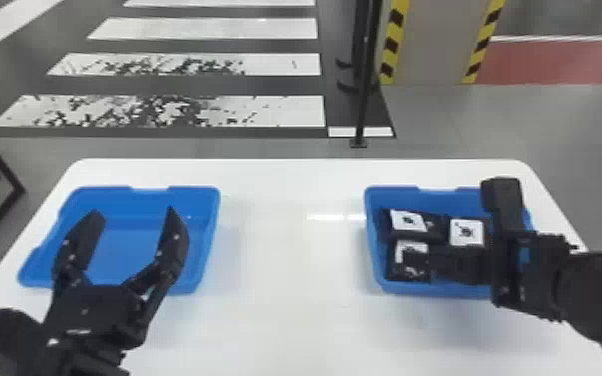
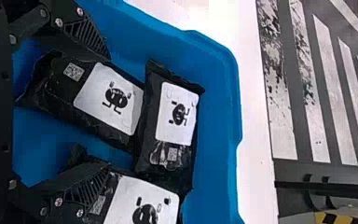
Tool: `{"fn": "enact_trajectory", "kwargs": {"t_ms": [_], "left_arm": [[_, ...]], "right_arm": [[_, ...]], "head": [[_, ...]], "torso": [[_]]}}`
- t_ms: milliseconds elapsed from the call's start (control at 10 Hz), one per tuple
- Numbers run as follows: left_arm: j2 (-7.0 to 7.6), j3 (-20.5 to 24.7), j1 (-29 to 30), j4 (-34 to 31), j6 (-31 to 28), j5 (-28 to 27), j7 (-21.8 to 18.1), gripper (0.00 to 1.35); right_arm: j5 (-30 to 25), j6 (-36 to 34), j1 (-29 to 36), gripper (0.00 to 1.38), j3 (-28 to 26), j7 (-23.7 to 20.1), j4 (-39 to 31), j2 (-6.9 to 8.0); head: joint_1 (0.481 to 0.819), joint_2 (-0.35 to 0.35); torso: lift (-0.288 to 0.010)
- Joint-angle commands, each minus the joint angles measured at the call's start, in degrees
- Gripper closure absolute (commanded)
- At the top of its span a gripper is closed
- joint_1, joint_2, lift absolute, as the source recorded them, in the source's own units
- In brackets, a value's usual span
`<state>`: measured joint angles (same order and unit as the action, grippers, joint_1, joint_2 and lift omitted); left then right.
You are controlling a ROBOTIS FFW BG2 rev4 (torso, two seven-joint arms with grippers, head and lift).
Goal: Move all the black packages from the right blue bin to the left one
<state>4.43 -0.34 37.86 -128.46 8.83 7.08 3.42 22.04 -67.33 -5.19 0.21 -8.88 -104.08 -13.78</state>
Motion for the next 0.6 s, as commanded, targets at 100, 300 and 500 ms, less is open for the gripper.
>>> {"fn": "enact_trajectory", "kwargs": {"t_ms": [100, 300, 500], "left_arm": [[0.05, 0.00, -0.18, 0.14, 0.03, 0.00, 0.00, 0.22], [0.14, -0.12, -0.32, 0.28, 0.03, 0.00, 0.00, 0.22], [0.14, -0.23, -0.46, 0.43, 0.03, 0.00, 0.00, 0.22]], "right_arm": [[1.38, -1.58, -1.00, 0.24, 2.19, 0.53, 0.37, -0.02], [2.18, -5.51, -0.86, 0.28, 2.65, 2.46, -0.76, -0.02], [2.41, -6.08, -1.42, 0.43, 2.77, 3.34, -0.06, -0.02]], "head": [[0.695, 0.041], [0.695, 0.059], [0.695, 0.061]], "torso": [[-0.140], [-0.140], [-0.140]]}}
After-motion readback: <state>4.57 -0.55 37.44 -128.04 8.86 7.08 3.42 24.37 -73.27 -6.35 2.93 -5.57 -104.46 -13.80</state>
